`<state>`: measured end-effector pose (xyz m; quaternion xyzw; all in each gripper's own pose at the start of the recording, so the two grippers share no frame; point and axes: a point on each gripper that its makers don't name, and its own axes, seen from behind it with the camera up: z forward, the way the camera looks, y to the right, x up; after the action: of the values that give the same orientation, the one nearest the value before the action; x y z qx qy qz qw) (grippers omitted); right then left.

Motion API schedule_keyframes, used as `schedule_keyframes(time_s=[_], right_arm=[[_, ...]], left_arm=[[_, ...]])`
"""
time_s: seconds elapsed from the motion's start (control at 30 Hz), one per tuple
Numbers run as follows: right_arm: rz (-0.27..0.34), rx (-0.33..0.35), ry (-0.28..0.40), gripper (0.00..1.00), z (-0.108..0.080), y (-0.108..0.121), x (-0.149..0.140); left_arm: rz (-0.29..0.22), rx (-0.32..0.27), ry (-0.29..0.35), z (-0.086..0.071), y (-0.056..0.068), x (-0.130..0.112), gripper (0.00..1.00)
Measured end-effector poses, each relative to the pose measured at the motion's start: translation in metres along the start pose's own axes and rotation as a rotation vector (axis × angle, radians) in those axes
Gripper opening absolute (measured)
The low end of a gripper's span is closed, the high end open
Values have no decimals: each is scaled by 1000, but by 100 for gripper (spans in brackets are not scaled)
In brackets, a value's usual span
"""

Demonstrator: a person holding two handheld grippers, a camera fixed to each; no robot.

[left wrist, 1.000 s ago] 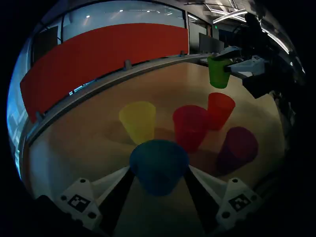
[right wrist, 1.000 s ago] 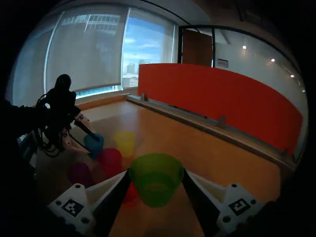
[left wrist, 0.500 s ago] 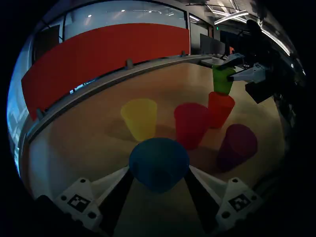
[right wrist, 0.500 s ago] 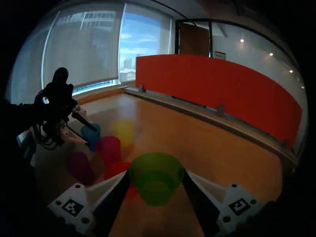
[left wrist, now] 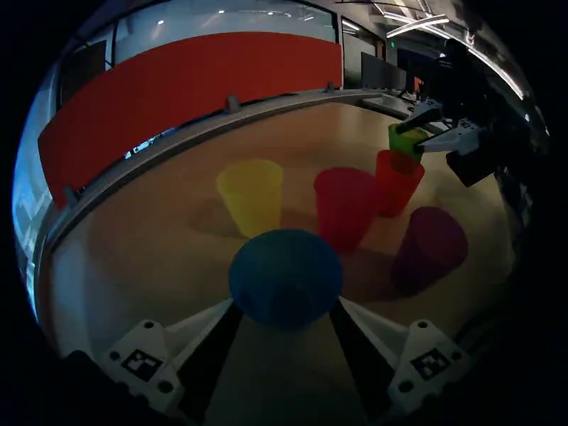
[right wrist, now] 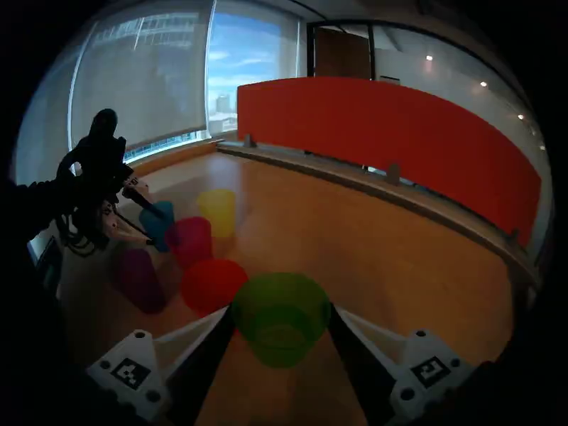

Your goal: Pour water

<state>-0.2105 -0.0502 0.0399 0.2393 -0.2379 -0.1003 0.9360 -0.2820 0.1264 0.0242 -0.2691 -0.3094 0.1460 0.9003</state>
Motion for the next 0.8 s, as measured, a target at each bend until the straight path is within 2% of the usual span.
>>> schedule_keyframes(time_s=[0.3,0.8], right_arm=[[6,-3,-28,92,4,-1,-19],[2,-10,-35,93,1,0,-30]], left_arm=[[-5,1,-20,-2,-1,-7,85],[-25,-8,-29,-8,2,-13,85]])
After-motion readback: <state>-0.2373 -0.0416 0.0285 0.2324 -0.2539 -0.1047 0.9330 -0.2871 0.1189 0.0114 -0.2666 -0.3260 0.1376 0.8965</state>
